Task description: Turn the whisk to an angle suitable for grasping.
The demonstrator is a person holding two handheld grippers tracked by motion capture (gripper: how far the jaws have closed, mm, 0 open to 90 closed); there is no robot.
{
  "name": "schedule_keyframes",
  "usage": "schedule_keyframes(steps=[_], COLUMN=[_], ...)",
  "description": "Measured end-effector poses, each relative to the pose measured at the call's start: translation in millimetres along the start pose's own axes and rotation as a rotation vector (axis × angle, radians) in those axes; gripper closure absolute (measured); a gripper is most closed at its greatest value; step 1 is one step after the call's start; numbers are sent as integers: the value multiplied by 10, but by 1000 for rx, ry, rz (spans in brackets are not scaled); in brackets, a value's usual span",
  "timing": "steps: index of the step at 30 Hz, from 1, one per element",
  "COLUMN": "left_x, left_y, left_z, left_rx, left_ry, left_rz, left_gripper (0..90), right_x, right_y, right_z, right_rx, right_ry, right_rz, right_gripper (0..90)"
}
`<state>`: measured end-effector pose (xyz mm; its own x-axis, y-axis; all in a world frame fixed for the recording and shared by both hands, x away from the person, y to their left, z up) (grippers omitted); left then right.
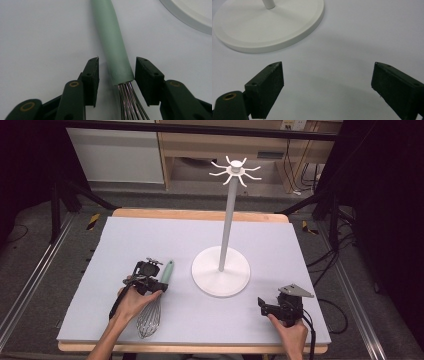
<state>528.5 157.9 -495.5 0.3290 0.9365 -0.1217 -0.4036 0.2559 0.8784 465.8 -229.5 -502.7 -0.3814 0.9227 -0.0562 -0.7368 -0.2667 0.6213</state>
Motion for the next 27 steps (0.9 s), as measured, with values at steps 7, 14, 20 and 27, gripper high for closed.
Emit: schedule_keyframes(steps=[7, 14, 20, 27], left_x=[-19, -30, 13, 33], left_y=[-41, -52, -37, -18], left_z=[-6, 0, -4, -15], left_rx=[33, 43, 56, 77], left_ry=[-11, -11, -18, -50], left_rz=[12, 22, 36, 21], left_gripper=[624, 633, 659, 687], right_x=[1, 4, -2, -1], right_y=[-2, -2, 3, 10], right_z=[-2, -3, -5, -6], right_rx=[3, 3, 6, 4], right_ry=[2, 5, 3, -4], right_rz=[2, 6, 4, 10], right_gripper=[114, 113, 114, 114])
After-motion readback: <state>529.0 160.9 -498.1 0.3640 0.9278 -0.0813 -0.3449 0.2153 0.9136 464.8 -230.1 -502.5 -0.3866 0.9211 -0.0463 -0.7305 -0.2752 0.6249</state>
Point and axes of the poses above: each handheld gripper's, and its own axes: y roughly backward along the jaws, z roughly out of its top, x roughly to its left, the point moved 6 cm from there along -y, roughly forward along the jaws, and after that the axes turned 7 degrees about y, right-handed, at the moved point
